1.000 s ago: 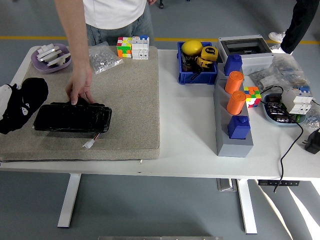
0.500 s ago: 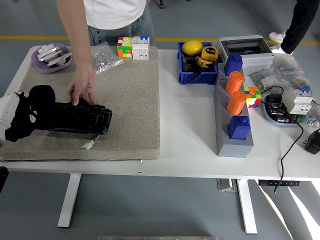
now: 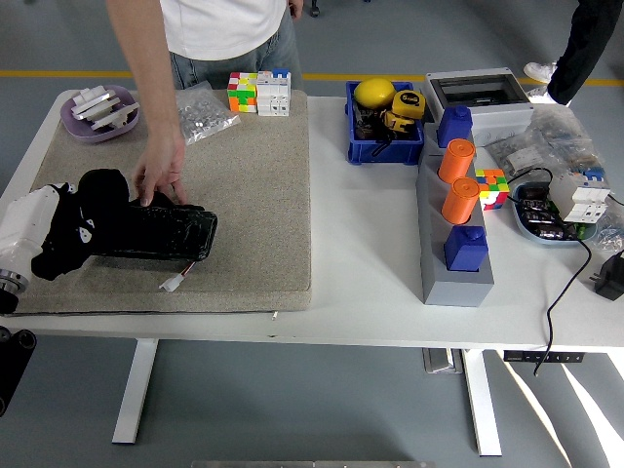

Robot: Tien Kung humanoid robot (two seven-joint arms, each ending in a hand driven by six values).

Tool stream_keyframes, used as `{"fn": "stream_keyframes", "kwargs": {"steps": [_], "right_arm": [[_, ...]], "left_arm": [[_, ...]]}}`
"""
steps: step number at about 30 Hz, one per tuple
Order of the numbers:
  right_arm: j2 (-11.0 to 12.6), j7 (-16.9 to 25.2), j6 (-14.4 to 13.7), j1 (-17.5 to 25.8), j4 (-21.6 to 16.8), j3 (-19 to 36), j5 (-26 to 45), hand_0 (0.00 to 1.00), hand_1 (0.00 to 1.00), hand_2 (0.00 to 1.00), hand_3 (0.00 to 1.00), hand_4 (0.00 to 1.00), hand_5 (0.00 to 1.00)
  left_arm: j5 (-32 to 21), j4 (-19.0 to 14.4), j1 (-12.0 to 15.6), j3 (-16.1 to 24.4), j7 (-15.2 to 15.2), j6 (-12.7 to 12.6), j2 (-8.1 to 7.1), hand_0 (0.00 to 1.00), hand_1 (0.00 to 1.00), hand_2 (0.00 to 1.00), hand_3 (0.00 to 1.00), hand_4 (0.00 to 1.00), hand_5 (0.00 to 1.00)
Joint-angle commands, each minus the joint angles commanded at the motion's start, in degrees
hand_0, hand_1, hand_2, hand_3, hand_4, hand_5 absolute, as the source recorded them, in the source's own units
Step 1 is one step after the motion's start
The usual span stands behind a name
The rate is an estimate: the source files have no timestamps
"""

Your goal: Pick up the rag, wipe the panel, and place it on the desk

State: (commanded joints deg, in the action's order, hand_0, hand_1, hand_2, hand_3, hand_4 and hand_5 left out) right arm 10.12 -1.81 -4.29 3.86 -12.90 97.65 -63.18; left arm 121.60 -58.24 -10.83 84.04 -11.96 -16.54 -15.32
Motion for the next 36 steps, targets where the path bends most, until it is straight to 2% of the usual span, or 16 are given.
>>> {"fn": "stream_keyframes", "kwargs": {"steps": [7,14,36], "right_arm": [[0.12,-0.05,-0.05,0.02,0.01,0.41,-0.41,0.774,0.615,0.669,0.569,0.988,0.483],[-0.04,-0.04,-0.07,0.06,0.00,0.48,-0.58,0.775,0.613,0.669,0.569,0.989,0.484],[0.34,-0.02,-0.17,0.41,0.15,1.37,-1.46,0.771,0.612,0.670,0.571,0.992,0.485]], "left_arm": [[-0.25,-1.67,0.23,-3.69,0.16,-0.07,0.40,0.266,0.166,0.568,0.368,0.002,0.002],[-1.33,-1.75,-0.26,-7.55,0.20,-0.17,1.07,0.261,0.166,0.566,0.368,0.002,0.002],[-0.84,-6.87,-0.81,-17.59,1.59,-0.04,2.84,0.263,0.163,0.557,0.368,0.002,0.002]]}}
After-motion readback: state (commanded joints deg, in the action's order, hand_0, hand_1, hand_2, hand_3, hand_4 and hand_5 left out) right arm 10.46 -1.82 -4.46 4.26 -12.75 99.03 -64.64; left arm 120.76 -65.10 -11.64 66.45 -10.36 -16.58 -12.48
